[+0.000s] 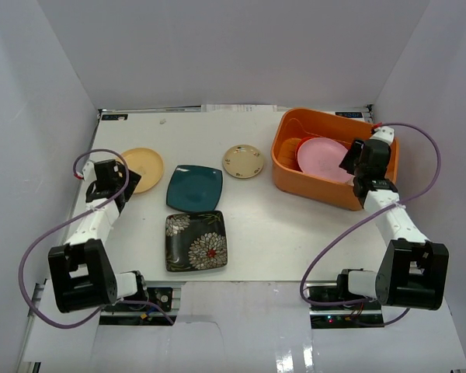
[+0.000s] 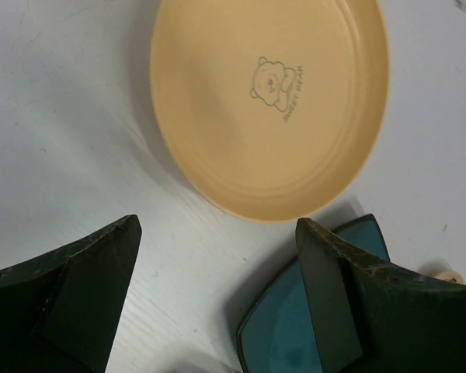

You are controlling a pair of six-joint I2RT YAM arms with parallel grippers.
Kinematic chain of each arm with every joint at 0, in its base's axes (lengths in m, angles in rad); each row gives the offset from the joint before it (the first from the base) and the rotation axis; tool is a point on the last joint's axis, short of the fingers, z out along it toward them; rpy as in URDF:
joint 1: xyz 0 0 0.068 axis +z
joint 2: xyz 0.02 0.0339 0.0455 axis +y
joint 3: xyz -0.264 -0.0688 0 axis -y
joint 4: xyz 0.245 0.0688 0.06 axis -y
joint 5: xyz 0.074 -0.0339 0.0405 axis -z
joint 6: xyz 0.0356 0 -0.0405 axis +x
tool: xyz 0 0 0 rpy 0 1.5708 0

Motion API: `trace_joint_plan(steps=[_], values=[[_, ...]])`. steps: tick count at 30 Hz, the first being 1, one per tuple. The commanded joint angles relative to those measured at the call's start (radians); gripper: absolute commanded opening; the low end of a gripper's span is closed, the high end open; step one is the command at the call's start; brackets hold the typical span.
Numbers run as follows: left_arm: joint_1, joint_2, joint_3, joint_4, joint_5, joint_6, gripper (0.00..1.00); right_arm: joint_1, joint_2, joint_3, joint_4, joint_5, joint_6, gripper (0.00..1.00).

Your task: Place the plates into the plastic bin on the countertop

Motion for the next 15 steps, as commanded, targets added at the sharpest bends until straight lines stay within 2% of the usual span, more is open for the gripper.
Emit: trace_joint_plan(steps=[1, 4, 8, 11, 12, 14, 15], values=[[0.048, 0.064, -0.009, 0.067, 0.025, -0.041, 0.91, -0.001, -0.045, 0.003, 0.049, -0.068, 0.003, 0.56], [0.092, 0.165, -0.004, 0.131, 0.077, -0.052, 0.89, -0.001, -0.099, 0.003, 0.039, -0.122, 0.014, 0.58], [0.103, 0.292, 0.037, 0.165, 0.112, -0.051, 0.77, 0.002, -0.191, -0.012, 0.035, -0.270, 0.037, 0.58], [0.105, 0.331, 0.049, 0.193, 0.100, -0.055, 0.69, 0.019, -0.269, -0.030, 0.039, -0.349, 0.061, 0.58], [0.105, 0.343, 0.052, 0.199, 0.096, -0.055, 0.63, 0.029, -0.290, -0.029, 0.032, -0.375, 0.067, 0.58], [0.105, 0.380, 0.068, 0.207, 0.093, -0.055, 0.40, 0.097, -0.301, -0.029, 0.029, -0.439, 0.084, 0.57], [0.105, 0.395, 0.078, 0.207, 0.094, -0.055, 0.17, 0.164, -0.312, -0.046, 0.045, -0.447, 0.092, 0.57]])
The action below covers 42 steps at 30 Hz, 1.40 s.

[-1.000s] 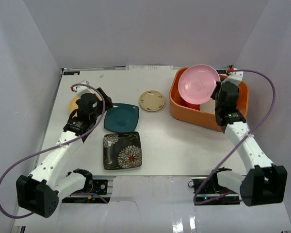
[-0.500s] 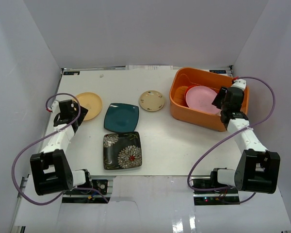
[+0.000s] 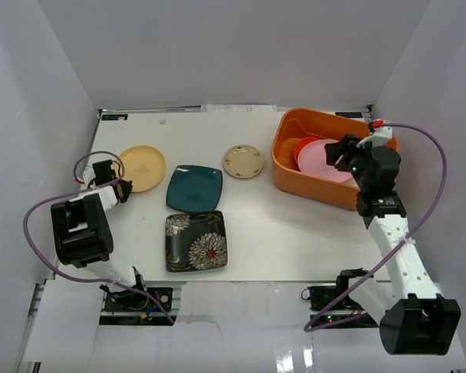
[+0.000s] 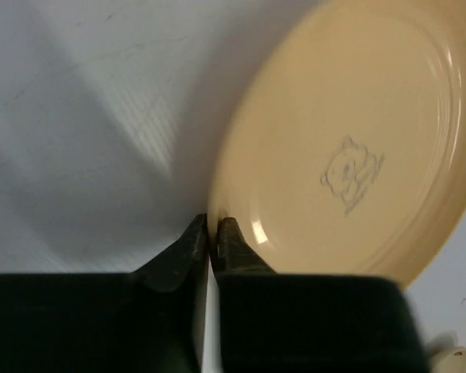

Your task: Place the plates into the plastic bin on the countertop

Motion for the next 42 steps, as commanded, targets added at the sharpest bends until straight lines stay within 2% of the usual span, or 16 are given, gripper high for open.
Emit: trace_joint_plan(steps=[1, 2, 6, 11, 15, 18, 28, 29, 32, 34, 36, 37, 39, 40, 41, 42], values=[[-0.001, 0.039, 0.033, 0.010, 0.014, 0.002, 0.07, 0.136, -0.024, -0.040, 0.051, -0.125, 0.047, 0.57], [0.000, 0.041, 0.038, 0.006, 0.017, 0.003, 0.00, 0.178, -0.027, -0.048, 0.072, -0.115, 0.050, 0.57], [0.000, -0.025, 0.043, 0.025, 0.051, 0.023, 0.00, 0.379, 0.020, -0.025, 0.074, -0.084, 0.041, 0.63], [-0.037, -0.273, 0.029, 0.043, 0.160, 0.066, 0.00, 0.531, 0.123, 0.082, 0.062, -0.052, 0.019, 0.84], [-0.197, -0.445, -0.008, 0.040, 0.165, 0.144, 0.00, 0.638, 0.256, 0.189, 0.042, -0.049, 0.007, 0.92], [-0.256, -0.528, -0.049, 0.013, 0.198, 0.166, 0.00, 0.675, 0.315, 0.263, 0.034, -0.024, 0.003, 0.98], [-0.394, -0.613, -0.068, -0.046, 0.427, 0.285, 0.00, 0.678, 0.462, 0.334, 0.034, -0.004, 0.022, 1.00], [-0.406, -0.608, -0.065, -0.046, 0.435, 0.295, 0.00, 0.680, 0.482, 0.334, 0.043, -0.012, 0.036, 0.94], [-0.442, -0.588, -0.056, -0.043, 0.468, 0.316, 0.00, 0.678, 0.520, 0.340, 0.055, -0.038, 0.059, 0.89], [-0.442, -0.579, -0.043, -0.046, 0.493, 0.325, 0.00, 0.678, 0.536, 0.348, 0.052, -0.029, 0.065, 0.81], [-0.446, -0.582, -0.040, -0.049, 0.498, 0.330, 0.00, 0.678, 0.536, 0.345, 0.057, -0.010, 0.070, 0.49], [-0.448, -0.584, -0.040, -0.052, 0.493, 0.331, 0.00, 0.680, 0.531, 0.337, 0.062, 0.022, 0.073, 0.19], [-0.451, -0.584, -0.026, -0.076, 0.464, 0.339, 0.14, 0.678, 0.497, 0.322, 0.083, 0.062, 0.076, 0.08], [-0.451, -0.585, -0.022, -0.084, 0.456, 0.348, 0.26, 0.675, 0.485, 0.322, 0.080, 0.121, 0.069, 0.08], [-0.452, -0.585, -0.014, -0.095, 0.436, 0.353, 0.47, 0.663, 0.456, 0.322, 0.077, 0.143, 0.062, 0.08], [-0.452, -0.587, -0.011, -0.099, 0.427, 0.357, 0.55, 0.649, 0.441, 0.323, 0.077, 0.155, 0.058, 0.08]])
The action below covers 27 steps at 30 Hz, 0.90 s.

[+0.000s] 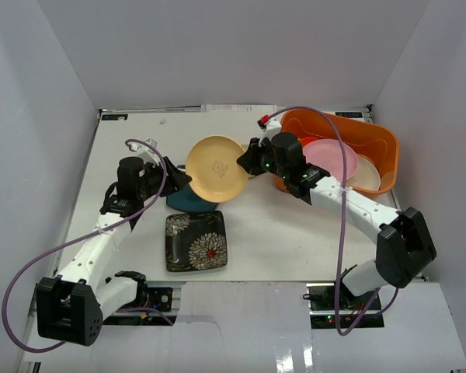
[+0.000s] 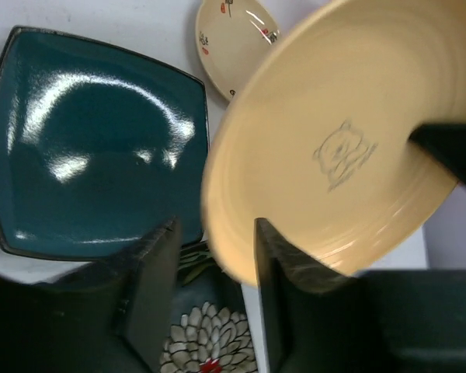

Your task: Place the plates into the plastic bin on the countertop

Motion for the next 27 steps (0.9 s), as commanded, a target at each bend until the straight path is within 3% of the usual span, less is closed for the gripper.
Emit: trace_joint_plan(steps=[1, 2, 3, 11, 21, 24, 25, 26, 27], values=[[-0.006, -0.028, 0.060, -0.007, -0.016, 0.023, 0.62, -0.050, -0.105, 0.022, 0.039, 0.130, -0.037, 0.08], [-0.006, -0.022, 0.067, -0.014, -0.038, 0.026, 0.70, -0.101, -0.124, 0.022, 0.033, 0.130, -0.041, 0.08], [-0.006, -0.016, 0.074, -0.019, -0.047, 0.030, 0.71, -0.135, -0.142, 0.017, 0.030, 0.134, -0.046, 0.08], [0.013, 0.126, 0.161, -0.097, -0.180, -0.008, 0.74, -0.619, -0.273, -0.139, 0.013, 0.124, 0.001, 0.08], [0.158, 0.380, 0.198, -0.111, -0.202, -0.077, 0.74, -0.825, -0.142, -0.242, 0.051, 0.059, 0.052, 0.08], [0.163, 0.436, 0.198, -0.110, -0.197, -0.069, 0.74, -0.831, -0.136, -0.253, 0.051, 0.064, 0.049, 0.28], [0.163, 0.453, 0.213, -0.119, -0.184, -0.062, 0.74, -0.833, -0.145, -0.260, 0.053, 0.070, 0.049, 0.43], [0.163, 0.481, 0.227, -0.132, -0.184, -0.056, 0.72, -0.831, -0.159, -0.263, 0.053, 0.070, 0.043, 0.64], [0.163, 0.482, 0.241, -0.139, -0.182, -0.056, 0.71, -0.831, -0.167, -0.263, 0.051, 0.062, 0.037, 0.71]])
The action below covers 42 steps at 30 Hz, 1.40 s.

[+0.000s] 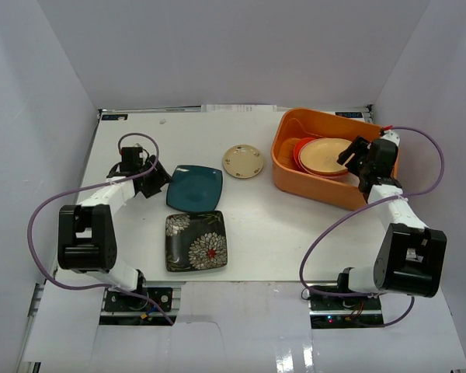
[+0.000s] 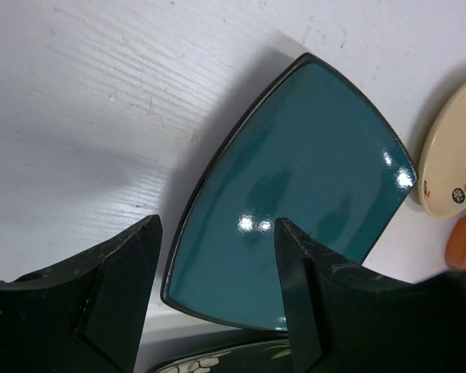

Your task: Place the plates into the plastic bin on the countertop

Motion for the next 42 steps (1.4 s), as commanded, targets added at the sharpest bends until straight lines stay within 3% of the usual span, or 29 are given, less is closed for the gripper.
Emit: trace_joint_plan(steps=[1, 5, 8, 12, 15, 22, 28, 31, 35, 36, 37, 42], values=[[-0.009, 0.003, 0.062, -0.008, 0.013, 0.010, 0.70, 0.002, -0.057, -0.002, 0.056, -0.016, -0.010, 0.74], [-0.089, -0.063, 0.139, 0.091, 0.018, 0.057, 0.68, 0.005, -0.113, -0.010, 0.055, -0.146, -0.026, 0.82], [-0.161, 0.052, 0.311, 0.073, 0.112, 0.103, 0.66, 0.009, -0.164, -0.019, 0.066, -0.215, -0.013, 0.83], [-0.189, 0.353, 0.566, -0.057, 0.251, 0.148, 0.65, 0.040, -0.224, -0.042, 0.078, -0.280, 0.000, 0.82], [-0.215, 0.449, 0.682, -0.074, 0.297, 0.172, 0.66, 0.106, -0.271, -0.070, 0.107, -0.294, 0.010, 0.82], [-0.293, 0.675, 0.913, -0.135, 0.319, 0.227, 0.67, 0.244, -0.319, -0.091, 0.105, -0.280, 0.000, 0.81], [-0.321, 0.817, 0.984, -0.168, 0.303, 0.244, 0.64, 0.315, -0.345, -0.134, 0.113, -0.282, -0.010, 0.80], [-0.335, 0.865, 1.010, -0.169, 0.299, 0.249, 0.55, 0.339, -0.334, -0.150, 0.119, -0.275, -0.013, 0.79], [-0.342, 0.896, 1.021, -0.168, 0.270, 0.243, 0.22, 0.362, -0.324, -0.156, 0.124, -0.280, -0.016, 0.79], [-0.341, 0.894, 1.021, -0.166, 0.259, 0.240, 0.08, 0.365, -0.322, -0.154, 0.122, -0.282, -0.018, 0.79], [-0.342, 0.890, 1.023, -0.165, 0.250, 0.240, 0.03, 0.368, -0.322, -0.151, 0.121, -0.288, -0.026, 0.79], [-0.341, 0.802, 0.994, -0.114, 0.222, 0.223, 0.00, 0.404, -0.313, -0.104, 0.104, -0.344, -0.072, 0.82]])
